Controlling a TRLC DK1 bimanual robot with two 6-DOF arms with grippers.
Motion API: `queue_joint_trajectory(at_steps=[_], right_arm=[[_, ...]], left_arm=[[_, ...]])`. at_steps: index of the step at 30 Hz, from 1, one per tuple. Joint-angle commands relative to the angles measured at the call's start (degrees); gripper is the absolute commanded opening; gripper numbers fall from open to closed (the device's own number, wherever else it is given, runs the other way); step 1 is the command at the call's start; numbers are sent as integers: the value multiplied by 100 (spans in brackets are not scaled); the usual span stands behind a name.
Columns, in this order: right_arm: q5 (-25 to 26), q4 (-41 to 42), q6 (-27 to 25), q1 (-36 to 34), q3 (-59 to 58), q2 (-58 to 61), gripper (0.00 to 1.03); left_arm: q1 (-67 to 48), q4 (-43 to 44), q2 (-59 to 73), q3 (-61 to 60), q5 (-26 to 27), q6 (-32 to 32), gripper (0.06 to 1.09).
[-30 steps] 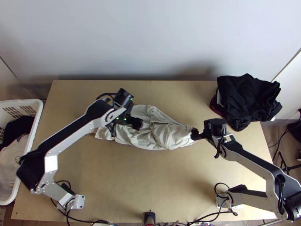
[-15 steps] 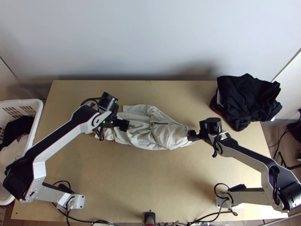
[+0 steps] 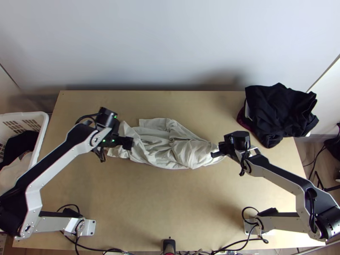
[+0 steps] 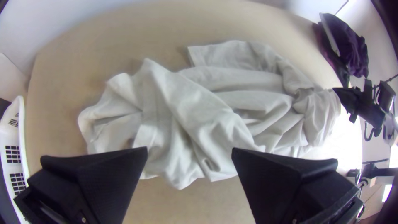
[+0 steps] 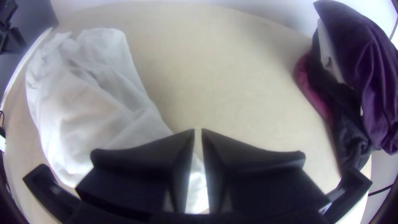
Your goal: Fold the t-shirt
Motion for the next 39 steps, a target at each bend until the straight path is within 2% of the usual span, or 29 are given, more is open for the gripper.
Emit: queue_joint_trajectory(at_steps=[1,2,3,9,19,20,21,26,35,39], right_arm=[[-3,-139,87,-10,72,-61,76],[-11,-227,87,-2,90,-43,86],[-11,-341,113,-2,116,-26,88],[-82,-807,210,139,-86,-219,89],[-152,-851,157,148,-420,-456,88],[-152,-842,148,165,-411,-456,84],[-152,-824,148,192,-403,-465,74],[-152,-473,-63,288,-271,-518,2],[-152,-411,-230,288,-130,-764,3],[-143,-420,-282,86,274,-949,3]], left_arm=[[390,66,-308,-357,10,173,104],[407,92,-334,-409,1,200,104],[425,101,-361,-444,1,226,104],[460,197,-361,-567,10,252,104],[434,294,-343,-603,10,182,104],[434,294,-343,-603,10,164,104],[442,294,-343,-603,10,164,104],[504,294,-378,-655,10,147,104],[697,320,-378,-682,10,191,104],[768,320,-387,-655,10,208,104]])
